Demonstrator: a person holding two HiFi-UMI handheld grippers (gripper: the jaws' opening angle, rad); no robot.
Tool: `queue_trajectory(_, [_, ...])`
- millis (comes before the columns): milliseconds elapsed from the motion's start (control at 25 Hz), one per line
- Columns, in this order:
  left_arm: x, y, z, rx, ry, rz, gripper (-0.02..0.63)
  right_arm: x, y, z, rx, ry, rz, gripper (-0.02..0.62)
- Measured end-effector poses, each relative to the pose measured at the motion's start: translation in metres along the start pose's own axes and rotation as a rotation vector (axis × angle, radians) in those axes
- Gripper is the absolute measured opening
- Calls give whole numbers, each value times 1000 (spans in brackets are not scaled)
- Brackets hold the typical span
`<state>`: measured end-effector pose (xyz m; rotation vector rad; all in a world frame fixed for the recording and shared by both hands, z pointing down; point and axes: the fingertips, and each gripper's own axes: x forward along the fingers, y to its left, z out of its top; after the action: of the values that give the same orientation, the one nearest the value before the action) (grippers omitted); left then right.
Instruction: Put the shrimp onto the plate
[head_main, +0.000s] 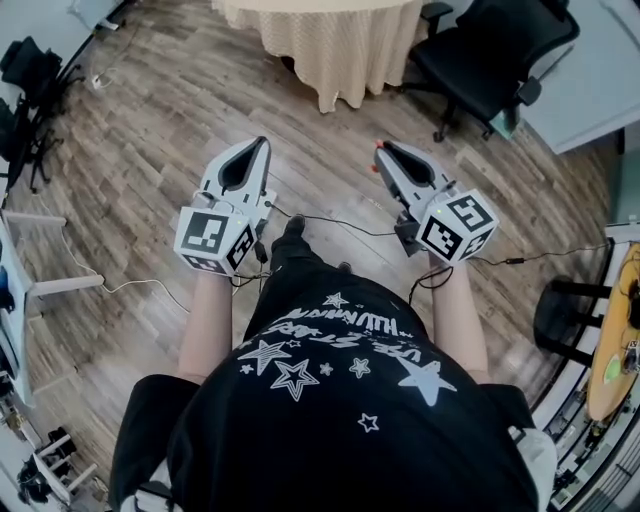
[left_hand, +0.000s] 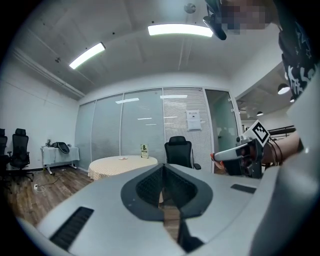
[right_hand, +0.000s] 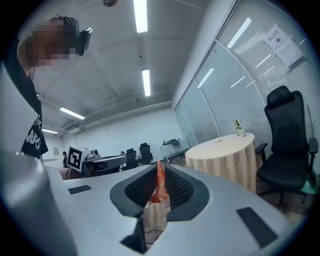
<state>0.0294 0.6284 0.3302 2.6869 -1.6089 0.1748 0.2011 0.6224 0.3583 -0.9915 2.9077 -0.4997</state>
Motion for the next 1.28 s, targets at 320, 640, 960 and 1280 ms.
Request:
queue_trajectory(320, [21,-10,-16,-12,64,-15,6,-14,-17,-16,42,-2,-36,48])
queue_trajectory(640, [56,13,-34,-52,105,-51,6,24,-51,-15,89,29,-57,48])
queue_trajectory(960, [128,84,-34,-79,96,-51,6,95,-105,4,85,73,-63,48])
queue_trajectory(1280, [178,151,-29,-85,92,-47,6,179,-147,29,107,84,-67,48])
